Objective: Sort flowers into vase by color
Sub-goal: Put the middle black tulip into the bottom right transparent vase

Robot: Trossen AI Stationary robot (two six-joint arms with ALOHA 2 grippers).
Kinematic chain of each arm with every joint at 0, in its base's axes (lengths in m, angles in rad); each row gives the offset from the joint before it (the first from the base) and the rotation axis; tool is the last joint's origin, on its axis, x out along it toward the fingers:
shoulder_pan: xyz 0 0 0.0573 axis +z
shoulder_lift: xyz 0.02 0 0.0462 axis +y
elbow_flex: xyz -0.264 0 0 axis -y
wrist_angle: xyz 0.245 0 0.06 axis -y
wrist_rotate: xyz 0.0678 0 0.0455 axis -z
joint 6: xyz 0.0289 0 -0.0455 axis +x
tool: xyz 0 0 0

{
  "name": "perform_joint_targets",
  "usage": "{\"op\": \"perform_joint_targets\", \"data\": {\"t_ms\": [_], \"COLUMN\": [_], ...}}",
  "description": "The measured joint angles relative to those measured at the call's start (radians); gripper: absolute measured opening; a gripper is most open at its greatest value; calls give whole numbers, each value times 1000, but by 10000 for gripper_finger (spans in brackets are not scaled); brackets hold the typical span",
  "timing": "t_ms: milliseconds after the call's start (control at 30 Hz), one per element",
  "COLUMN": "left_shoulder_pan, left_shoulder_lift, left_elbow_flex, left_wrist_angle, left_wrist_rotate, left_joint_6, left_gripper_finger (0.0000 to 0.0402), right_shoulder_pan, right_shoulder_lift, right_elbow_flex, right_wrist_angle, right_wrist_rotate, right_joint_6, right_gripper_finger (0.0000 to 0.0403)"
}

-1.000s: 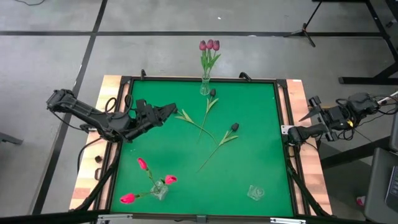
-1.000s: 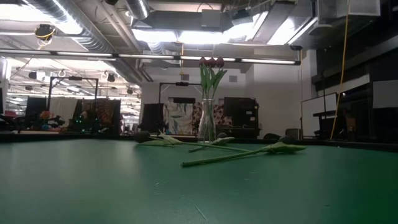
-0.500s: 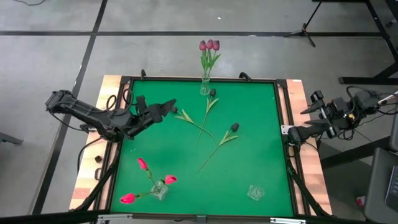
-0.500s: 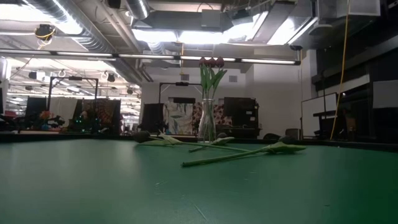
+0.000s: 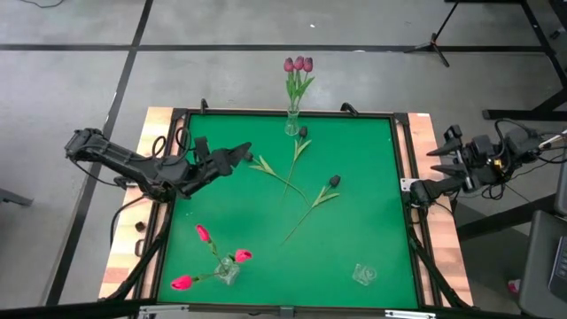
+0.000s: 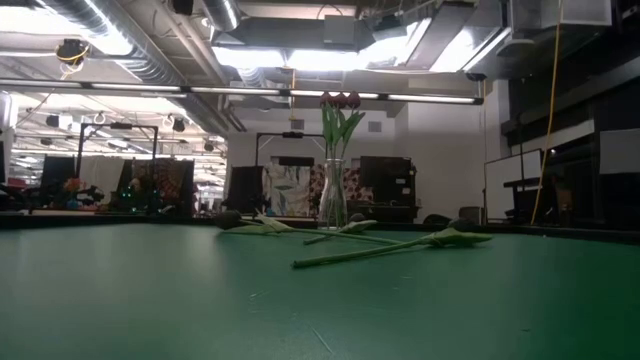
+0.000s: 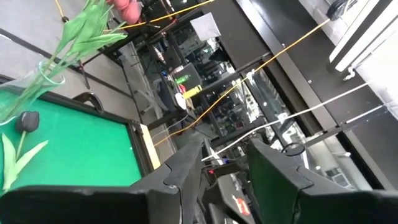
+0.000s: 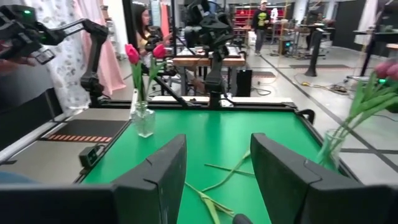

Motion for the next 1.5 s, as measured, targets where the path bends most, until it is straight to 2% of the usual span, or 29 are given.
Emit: {"op": "perform_joint_targets", "data": {"t_ms": [233, 533, 833, 1000, 1233, 1367, 1500], "left_shoulder_pan": [0, 0, 24, 33, 41, 38, 37], "left_shoulder_lift": [0, 0, 0, 0, -1, -6, -6], "left_elbow_flex": [0, 0, 0, 0, 0, 0, 0], "left_wrist_angle": [3, -3, 3, 0, -8, -29, -141], "left_wrist_rotate": [9, 29, 40, 73, 234, 251, 252], "left_joint_6": [-28, -16, -70, 58, 356, 588, 684], "left_gripper_finger": [126, 126, 126, 126, 126, 126, 126], "right_shoulder_pan": [0, 0, 0, 0, 0, 0, 0], "right_shoulder_lift": [0, 0, 0, 0, 20, 79, 168], "right_elbow_flex": [0, 0, 0, 0, -61, -141, -201], "right_wrist_angle": [-2, -11, -11, -12, -46, -15, 51], "right_wrist_rotate": [62, 62, 62, 62, 63, 130, 179], "right_joint_6": [36, 37, 38, 67, 168, 167, 141], "right_gripper_finger": [179, 179, 179, 179, 179, 179, 179]}}
